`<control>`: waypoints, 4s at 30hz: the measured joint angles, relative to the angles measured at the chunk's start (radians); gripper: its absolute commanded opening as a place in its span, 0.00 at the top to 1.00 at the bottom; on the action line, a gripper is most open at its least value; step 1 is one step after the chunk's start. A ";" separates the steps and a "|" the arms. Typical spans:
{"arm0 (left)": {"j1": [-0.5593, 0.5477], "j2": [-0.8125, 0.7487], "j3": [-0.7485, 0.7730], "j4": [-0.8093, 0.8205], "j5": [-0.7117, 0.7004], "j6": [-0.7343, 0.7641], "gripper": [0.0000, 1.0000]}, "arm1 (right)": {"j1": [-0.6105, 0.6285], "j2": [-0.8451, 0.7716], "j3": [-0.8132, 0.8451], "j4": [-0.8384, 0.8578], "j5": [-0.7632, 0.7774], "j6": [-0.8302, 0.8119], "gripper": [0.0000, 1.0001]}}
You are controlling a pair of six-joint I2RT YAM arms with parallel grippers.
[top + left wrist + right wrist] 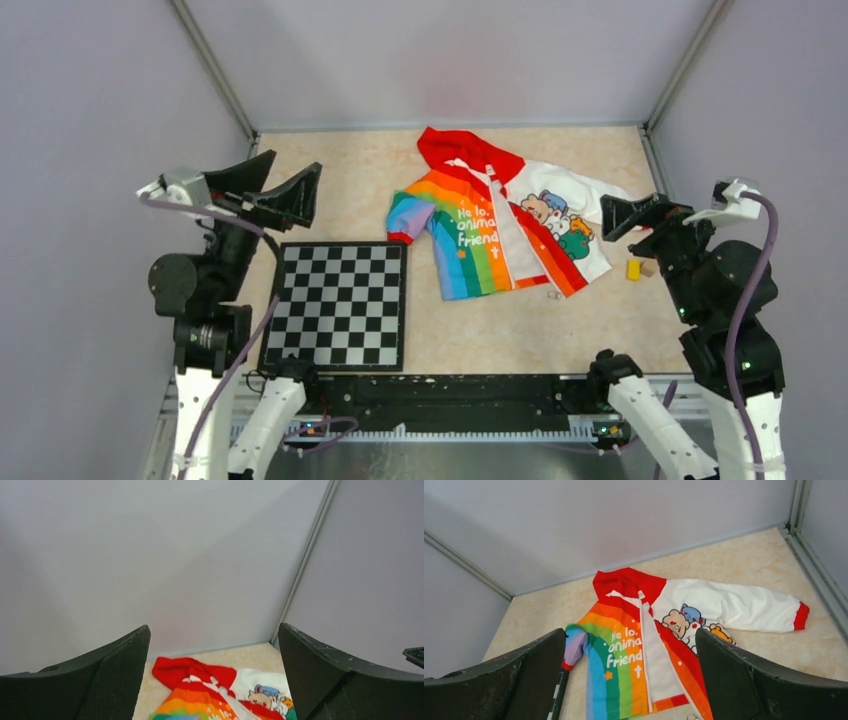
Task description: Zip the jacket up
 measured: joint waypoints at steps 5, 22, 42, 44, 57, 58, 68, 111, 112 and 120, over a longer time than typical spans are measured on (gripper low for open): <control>0.000 0.083 -0.020 -0.088 0.050 0.000 0.01 | 0.000 0.038 -0.032 -0.026 -0.001 0.021 0.01; -0.005 0.319 -0.214 -0.177 0.377 -0.124 0.01 | 0.000 0.312 -0.336 0.151 -0.214 0.090 0.10; -0.407 0.631 -0.378 0.190 0.219 -0.286 0.02 | 0.000 0.832 -0.419 0.545 -0.533 0.149 0.26; -0.443 0.710 -0.370 0.222 0.187 -0.283 0.05 | 0.000 0.850 -0.420 0.547 -0.525 0.143 0.28; -0.615 1.174 -0.145 0.370 0.088 -0.180 0.21 | 0.000 0.937 -0.473 0.563 -0.499 0.122 0.56; -0.615 1.197 -0.134 0.372 0.084 -0.163 0.22 | 0.000 0.937 -0.478 0.561 -0.497 0.123 0.56; -0.618 1.349 -0.034 0.284 0.040 -0.026 0.20 | -0.015 0.761 -0.503 0.357 -0.240 0.123 0.45; -0.674 1.376 0.018 0.527 0.206 -0.254 0.20 | -0.232 0.536 -0.862 0.554 -0.468 0.263 1.00; -0.677 1.393 0.013 0.558 0.208 -0.292 0.21 | -0.232 0.528 -0.866 0.565 -0.482 0.263 1.00; -0.715 1.436 -0.071 0.699 0.147 -0.510 0.31 | -0.231 0.478 -0.917 0.679 -0.583 0.286 1.00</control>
